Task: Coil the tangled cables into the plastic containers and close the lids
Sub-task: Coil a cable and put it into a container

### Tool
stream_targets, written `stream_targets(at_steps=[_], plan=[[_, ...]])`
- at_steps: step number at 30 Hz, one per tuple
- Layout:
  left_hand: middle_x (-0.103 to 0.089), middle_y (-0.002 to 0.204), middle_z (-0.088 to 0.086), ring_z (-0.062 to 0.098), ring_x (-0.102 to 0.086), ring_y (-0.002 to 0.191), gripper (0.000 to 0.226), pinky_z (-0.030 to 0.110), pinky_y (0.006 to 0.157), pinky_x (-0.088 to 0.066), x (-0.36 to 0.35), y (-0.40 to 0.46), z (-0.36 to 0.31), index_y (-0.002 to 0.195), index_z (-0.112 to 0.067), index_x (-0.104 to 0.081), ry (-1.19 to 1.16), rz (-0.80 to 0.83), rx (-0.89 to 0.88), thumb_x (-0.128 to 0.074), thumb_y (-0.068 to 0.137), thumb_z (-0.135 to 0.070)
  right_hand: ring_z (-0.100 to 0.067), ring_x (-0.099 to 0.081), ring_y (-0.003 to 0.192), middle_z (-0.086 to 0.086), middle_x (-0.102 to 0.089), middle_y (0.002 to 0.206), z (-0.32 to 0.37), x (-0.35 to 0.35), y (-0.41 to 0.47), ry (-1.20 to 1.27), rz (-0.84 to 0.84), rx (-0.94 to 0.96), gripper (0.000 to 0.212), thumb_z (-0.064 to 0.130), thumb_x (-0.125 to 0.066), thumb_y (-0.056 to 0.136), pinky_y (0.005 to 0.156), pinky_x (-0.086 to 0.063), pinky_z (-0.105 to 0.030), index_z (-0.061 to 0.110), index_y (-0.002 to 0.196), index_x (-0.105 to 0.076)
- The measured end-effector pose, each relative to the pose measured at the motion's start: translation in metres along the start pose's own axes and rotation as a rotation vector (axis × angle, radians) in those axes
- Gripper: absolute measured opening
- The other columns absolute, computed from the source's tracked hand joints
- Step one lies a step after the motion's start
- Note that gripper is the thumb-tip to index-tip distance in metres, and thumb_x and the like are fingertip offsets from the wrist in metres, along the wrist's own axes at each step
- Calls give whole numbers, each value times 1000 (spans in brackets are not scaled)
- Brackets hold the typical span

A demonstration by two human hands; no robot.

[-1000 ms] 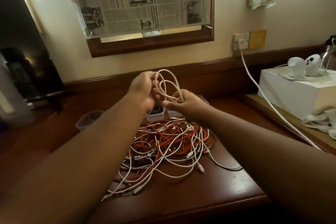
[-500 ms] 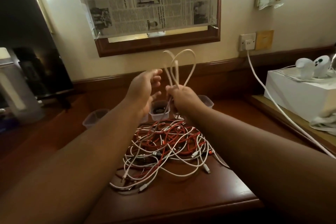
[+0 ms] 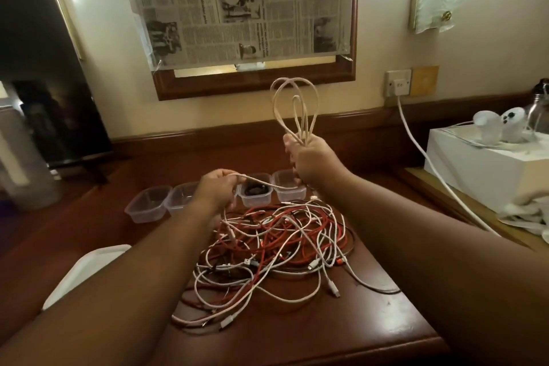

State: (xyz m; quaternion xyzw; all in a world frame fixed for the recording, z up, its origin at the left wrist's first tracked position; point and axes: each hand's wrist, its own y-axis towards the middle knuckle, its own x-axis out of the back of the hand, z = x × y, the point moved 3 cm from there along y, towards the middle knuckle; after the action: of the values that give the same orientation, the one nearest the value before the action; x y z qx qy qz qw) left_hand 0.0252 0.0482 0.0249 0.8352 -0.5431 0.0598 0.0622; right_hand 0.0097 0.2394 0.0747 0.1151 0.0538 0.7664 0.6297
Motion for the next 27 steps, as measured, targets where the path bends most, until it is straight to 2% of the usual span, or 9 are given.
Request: stream_targets(at_steps=[4,5,8,12,16,19,22,25,27], plan=[[-61,77,0,11,-46,56,10,31,57,-42,-3,5,-35,98,-20,-64,-132,-86,-69,-58,94,-13,-17,-56,69,-5,-61,81,-7,-9,-11,-262,87,20,23,37,-62,95,67,-53,-34,14,95,-58],[-57,75,-2,11,-46,59,4,32,58,-42,-2,5,-40,94,-21,-65,-150,-88,-55,-61,94,-21,-17,-58,72,-6,-62,84,-8,-10,-13,-271,113,18,25,37,-66,92,69,-54,-32,13,95,-58],[-45,62,-6,11,-38,55,19,28,55,-32,-2,3,-45,79,-23,-66,-176,-44,63,-56,94,-30,-13,-58,71,-3,-63,84,-13,-13,-15,-341,175,27,35,35,-76,82,67,-52,-27,11,100,-58],[-42,55,-3,11,-30,45,24,26,49,-29,-10,-4,-46,67,-19,-60,-240,131,89,-44,85,-15,-12,-59,72,-3,-65,87,-18,-15,-14,-436,293,-7,31,26,-77,83,64,-51,-26,10,104,-60],[-39,58,-1,14,-27,49,26,26,47,-29,-10,-9,-51,63,-17,-54,-273,296,88,-41,85,-18,-13,-55,64,-5,-59,82,-22,-14,-21,-419,540,-153,20,24,-67,91,59,-49,-26,9,104,-61],[-36,60,4,16,-27,54,27,25,53,-29,-8,-26,-61,64,-14,-49,-242,433,54,-38,88,-17,-19,-62,85,-7,-65,96,-15,-8,-37,-333,858,-256,42,33,-69,87,78,-54,-34,5,118,-61],[-31,62,5,16,-17,58,20,26,61,-15,-1,-53,-70,63,-11,-44,-152,656,8,-38,82,-16,-22,-60,114,-10,-65,121,-2,0,-66,-194,1283,-271,76,54,-79,72,101,-47,-39,7,126,-56],[-30,60,2,13,-25,48,11,30,52,-13,6,-75,-76,70,-10,-41,-84,847,-29,-41,74,-20,-33,-47,132,-27,-43,147,4,11,-80,-155,1354,-313,111,68,-81,59,114,-35,-48,4,141,-41],[-28,59,1,13,-21,48,10,33,54,-8,8,-86,-77,67,-12,-40,-52,830,-36,-42,72,-21,-31,-52,130,-21,-49,145,7,16,-83,-161,1203,-339,115,74,-79,53,112,-39,-45,9,141,-42]])
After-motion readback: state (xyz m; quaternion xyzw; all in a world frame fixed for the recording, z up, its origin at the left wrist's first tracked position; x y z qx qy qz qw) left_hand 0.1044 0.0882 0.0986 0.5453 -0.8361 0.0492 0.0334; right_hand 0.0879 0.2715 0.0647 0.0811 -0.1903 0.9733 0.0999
